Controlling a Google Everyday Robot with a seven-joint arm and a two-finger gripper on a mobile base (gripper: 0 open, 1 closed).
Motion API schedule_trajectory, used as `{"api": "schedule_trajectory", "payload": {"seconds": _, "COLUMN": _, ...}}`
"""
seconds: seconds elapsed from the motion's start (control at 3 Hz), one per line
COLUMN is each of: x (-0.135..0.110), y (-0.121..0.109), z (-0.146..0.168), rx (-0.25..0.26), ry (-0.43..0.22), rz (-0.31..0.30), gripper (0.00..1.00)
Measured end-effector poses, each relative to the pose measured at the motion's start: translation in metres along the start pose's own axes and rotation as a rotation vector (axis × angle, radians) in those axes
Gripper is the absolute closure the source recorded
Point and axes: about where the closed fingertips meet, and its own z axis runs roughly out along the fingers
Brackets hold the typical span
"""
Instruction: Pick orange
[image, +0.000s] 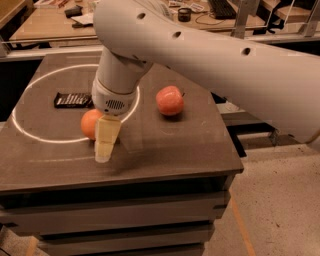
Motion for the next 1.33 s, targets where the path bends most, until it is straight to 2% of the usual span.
{"api": "schedule_trajectory", "payload": {"seconds": 0.33, "x": 0.0032, "y": 0.0001, "z": 0.0075, "rx": 0.0, "ry": 0.023, "rz": 0.007, "gripper": 0.0}}
{"api": "schedule_trajectory", "payload": {"seconds": 0.67, "x": 0.0027, "y": -0.0002, "z": 0.0129, "rx": -0.001, "ry": 0.035, "rz": 0.01, "gripper": 0.14}}
{"api": "schedule_trajectory", "payload": {"seconds": 1.0, "x": 0.0031, "y": -0.0018, "z": 0.0159, "rx": 0.0, "ry": 0.04, "rz": 0.012, "gripper": 0.46}}
{"api": "schedule_trajectory", "payload": {"seconds": 1.33, "x": 0.0049, "y": -0.0031, "z": 0.0154, "rx": 0.002, "ry": 0.04, "rz": 0.017, "gripper": 0.69}}
